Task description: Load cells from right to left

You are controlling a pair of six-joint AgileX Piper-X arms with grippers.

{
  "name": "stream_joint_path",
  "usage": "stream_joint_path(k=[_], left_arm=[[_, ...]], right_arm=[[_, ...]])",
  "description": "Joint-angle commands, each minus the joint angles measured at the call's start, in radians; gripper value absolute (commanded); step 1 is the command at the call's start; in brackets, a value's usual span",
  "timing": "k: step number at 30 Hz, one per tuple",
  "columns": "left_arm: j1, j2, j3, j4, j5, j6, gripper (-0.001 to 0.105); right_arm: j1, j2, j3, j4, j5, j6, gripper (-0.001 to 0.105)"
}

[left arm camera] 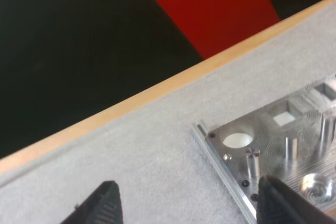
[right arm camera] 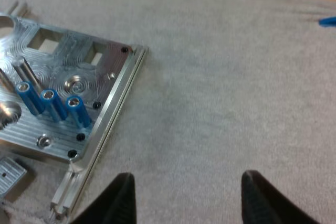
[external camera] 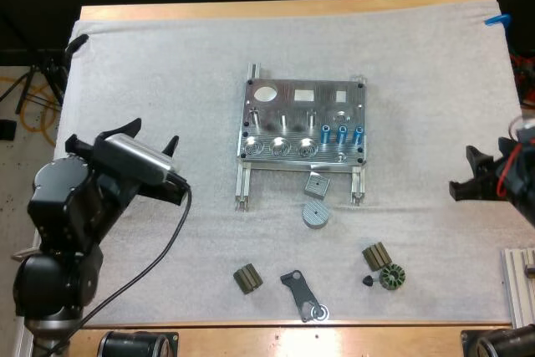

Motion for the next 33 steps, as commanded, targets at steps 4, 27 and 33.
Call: stream_joint_path(k=[4, 27, 33], left_arm=[[0.018, -0.055, -0.005, 0.058, 0.010, -0.017, 0.055], [0.017, -0.585, 0.213, 0.183, -0.113, -0.129, 0.055], [0.017, -0.767, 0.217, 0.300, -0.216, -0.138, 0.055]], right_arm=[[-0.004, -0.110, 0.073, -0.052, -0.013, -0.008, 0.046], [-0.004, -0.551, 0.324, -0.133, -0.040, 0.082, 0.046], [-0.004, -0.606, 0.324, -0.034, -0.048, 0.113, 0.046]])
